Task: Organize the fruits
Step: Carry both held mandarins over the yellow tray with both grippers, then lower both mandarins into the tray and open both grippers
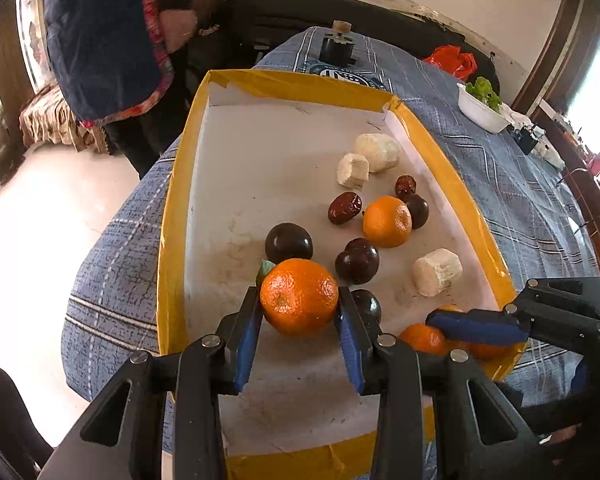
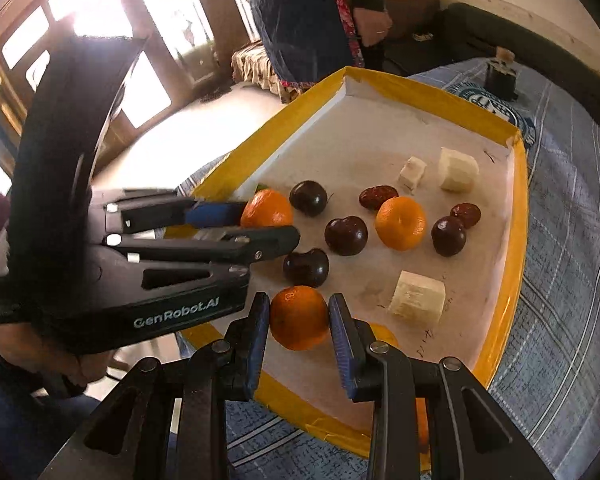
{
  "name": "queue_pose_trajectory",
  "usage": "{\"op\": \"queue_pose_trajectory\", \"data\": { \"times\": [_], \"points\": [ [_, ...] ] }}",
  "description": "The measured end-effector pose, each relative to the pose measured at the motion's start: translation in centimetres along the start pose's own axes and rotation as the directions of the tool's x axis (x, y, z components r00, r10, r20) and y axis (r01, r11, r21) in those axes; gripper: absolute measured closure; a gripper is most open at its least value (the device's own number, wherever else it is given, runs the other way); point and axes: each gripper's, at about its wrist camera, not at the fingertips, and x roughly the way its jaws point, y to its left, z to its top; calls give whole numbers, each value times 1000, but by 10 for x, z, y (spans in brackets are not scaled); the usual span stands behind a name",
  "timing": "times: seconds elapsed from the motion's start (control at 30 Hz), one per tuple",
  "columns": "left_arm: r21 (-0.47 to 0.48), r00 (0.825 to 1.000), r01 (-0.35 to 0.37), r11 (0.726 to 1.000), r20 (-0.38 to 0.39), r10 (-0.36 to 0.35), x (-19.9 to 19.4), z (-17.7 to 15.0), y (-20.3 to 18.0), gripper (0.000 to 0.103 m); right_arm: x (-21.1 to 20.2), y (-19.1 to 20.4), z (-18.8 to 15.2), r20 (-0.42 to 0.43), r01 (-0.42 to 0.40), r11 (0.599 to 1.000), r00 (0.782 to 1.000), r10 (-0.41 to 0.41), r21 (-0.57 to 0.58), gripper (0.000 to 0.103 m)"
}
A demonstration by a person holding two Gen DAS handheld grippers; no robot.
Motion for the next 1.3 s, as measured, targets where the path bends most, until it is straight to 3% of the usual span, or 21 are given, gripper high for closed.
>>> {"op": "queue_pose_trajectory", "data": {
  "times": [0.7, 1.3],
  "points": [
    [44, 997, -74, 996, 23, 73, 10, 10, -2, 67, 12, 2, -2, -41, 27, 996, 999, -31, -86, 68],
    [73, 994, -105, 992, 34, 102, 13, 10, -5, 67, 10, 3, -3, -37, 48, 995, 998, -52, -85, 67]
  ]
}}
